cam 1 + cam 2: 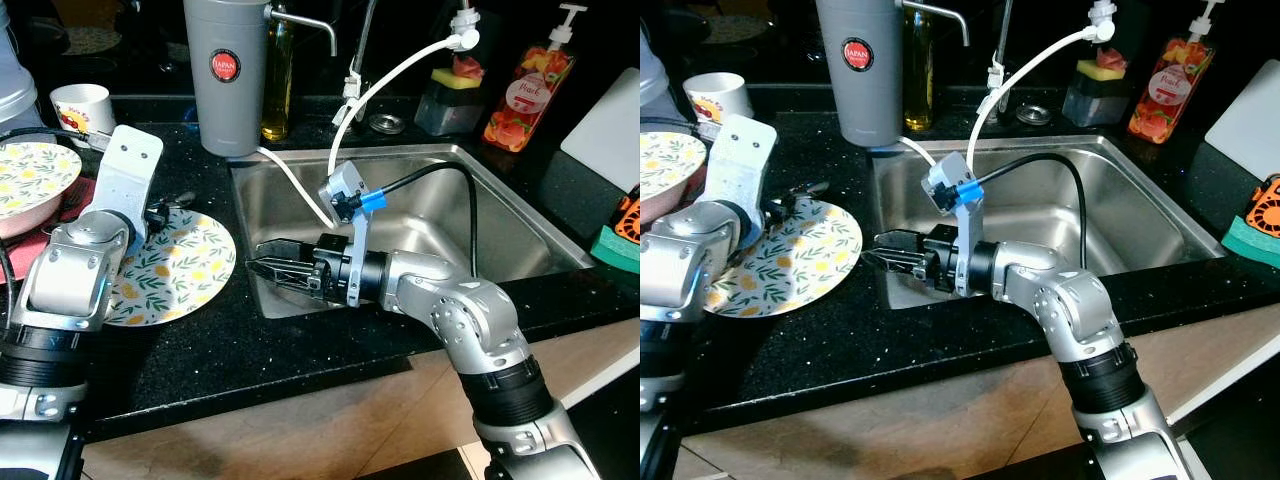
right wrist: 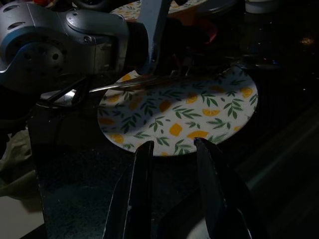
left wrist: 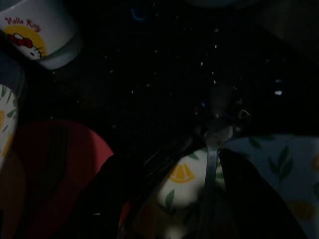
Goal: Kitchen organization
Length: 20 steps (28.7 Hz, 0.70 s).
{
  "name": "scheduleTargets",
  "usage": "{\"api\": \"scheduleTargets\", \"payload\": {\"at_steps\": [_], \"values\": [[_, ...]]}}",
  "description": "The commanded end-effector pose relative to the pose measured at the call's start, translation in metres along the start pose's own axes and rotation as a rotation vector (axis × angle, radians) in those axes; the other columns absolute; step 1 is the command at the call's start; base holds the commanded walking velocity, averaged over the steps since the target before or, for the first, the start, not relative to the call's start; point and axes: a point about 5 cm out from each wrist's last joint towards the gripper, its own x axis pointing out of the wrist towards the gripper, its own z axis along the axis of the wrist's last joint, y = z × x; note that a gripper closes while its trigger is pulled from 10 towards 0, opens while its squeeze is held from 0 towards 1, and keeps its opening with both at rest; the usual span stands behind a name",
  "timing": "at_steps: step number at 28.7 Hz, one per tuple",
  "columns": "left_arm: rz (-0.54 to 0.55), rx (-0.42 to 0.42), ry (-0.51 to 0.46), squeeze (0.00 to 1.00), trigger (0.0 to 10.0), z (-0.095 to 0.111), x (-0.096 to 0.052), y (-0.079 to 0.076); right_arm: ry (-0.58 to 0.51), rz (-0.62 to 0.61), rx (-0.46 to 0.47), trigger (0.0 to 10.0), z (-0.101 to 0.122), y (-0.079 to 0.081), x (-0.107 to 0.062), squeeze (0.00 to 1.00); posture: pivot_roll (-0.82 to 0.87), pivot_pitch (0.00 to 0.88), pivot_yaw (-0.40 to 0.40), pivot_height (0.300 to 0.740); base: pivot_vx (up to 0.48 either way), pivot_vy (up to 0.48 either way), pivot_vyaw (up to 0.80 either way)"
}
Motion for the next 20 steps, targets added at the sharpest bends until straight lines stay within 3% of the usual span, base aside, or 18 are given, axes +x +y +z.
{"api": "scheduleTargets", "payload": {"at_steps": [1, 8, 13, 17, 20], "values": [[-0.052, 0.021, 0.081, 0.0, 10.0, -0.015, 0.001, -0.008, -0.005, 0.008, -0.028, 10.0, 0.003, 0.002, -0.002, 0.0, -0.02, 0.109, -0.079, 0.74, 0.0, 0.0, 0.0], [-0.097, 0.028, 0.098, 0.0, 10.0, -0.016, 0.001, -0.015, -0.006, 0.008, -0.029, 10.0, 0.003, 0.002, -0.003, 0.0, -0.02, 0.108, -0.078, 0.74, 0.0, 0.0, 0.0], [-0.075, -0.034, 0.021, 0.0, 10.0, -0.001, 0.0, -0.012, -0.011, 0.009, -0.031, 10.0, 0.005, 0.002, -0.003, 0.0, -0.02, 0.109, -0.077, 0.74, 0.0, 0.0, 0.0], [-0.072, -0.037, 0.018, 0.0, 10.0, 0.001, 0.0, -0.011, -0.012, 0.008, -0.032, 10.0, 0.005, 0.002, -0.003, 0.0, -0.02, 0.109, -0.078, 0.74, 0.0, 0.0, 0.0], [-0.024, -0.007, -0.05, 0.0, 10.0, 0.009, -0.002, -0.007, -0.015, 0.008, -0.032, 10.0, 0.006, 0.001, -0.003, 0.0, -0.02, 0.111, -0.077, 0.74, 0.0, 0.0, 0.0]]}}
